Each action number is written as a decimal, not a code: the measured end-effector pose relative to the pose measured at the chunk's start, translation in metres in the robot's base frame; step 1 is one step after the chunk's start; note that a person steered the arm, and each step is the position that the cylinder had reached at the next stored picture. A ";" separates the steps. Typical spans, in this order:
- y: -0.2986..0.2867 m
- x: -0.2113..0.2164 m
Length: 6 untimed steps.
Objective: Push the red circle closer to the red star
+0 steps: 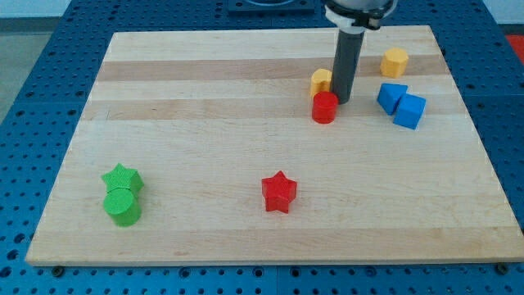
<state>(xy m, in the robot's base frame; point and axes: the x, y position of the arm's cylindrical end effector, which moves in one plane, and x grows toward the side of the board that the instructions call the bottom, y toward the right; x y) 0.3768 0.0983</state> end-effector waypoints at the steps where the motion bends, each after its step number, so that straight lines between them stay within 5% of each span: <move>1: -0.017 0.013; 6: -0.094 0.060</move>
<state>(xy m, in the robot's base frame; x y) 0.4372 0.0043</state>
